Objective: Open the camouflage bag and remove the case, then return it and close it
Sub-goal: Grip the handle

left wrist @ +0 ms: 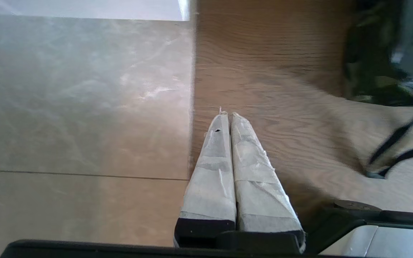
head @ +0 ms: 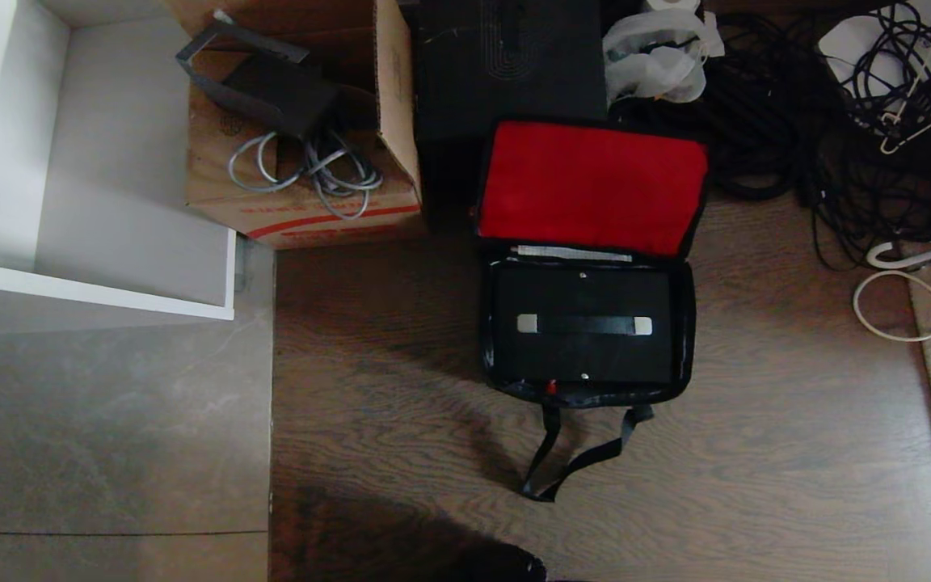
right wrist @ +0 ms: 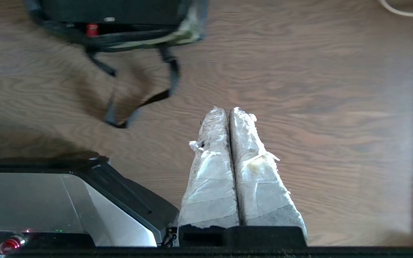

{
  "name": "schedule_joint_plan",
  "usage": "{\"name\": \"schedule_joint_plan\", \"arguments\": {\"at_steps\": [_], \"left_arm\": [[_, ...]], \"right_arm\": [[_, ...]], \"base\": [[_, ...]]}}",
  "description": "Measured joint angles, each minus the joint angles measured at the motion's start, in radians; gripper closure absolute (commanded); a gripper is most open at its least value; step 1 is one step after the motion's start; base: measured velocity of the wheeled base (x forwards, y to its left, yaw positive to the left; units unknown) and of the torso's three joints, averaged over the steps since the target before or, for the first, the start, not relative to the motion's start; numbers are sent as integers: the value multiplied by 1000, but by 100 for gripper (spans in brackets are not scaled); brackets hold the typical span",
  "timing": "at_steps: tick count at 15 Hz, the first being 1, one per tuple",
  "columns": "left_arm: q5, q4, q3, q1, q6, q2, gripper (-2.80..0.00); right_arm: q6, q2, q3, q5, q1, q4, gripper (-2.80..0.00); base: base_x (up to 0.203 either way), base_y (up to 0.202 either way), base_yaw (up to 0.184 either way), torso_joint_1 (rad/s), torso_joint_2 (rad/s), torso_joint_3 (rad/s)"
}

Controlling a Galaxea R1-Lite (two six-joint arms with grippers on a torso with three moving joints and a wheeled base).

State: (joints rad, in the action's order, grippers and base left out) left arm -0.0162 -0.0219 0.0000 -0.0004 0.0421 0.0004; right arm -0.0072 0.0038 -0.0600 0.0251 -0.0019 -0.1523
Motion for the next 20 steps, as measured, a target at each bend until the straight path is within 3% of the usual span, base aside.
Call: {"name": "schedule_joint_plan", "arguments": {"at_steps": [20], "left_arm": [[0,-1,0,0,-2,0,0]], "right_arm": [[0,0,0,0,0,0,0]], "base": [[0,12,0,0,0,0]]}}
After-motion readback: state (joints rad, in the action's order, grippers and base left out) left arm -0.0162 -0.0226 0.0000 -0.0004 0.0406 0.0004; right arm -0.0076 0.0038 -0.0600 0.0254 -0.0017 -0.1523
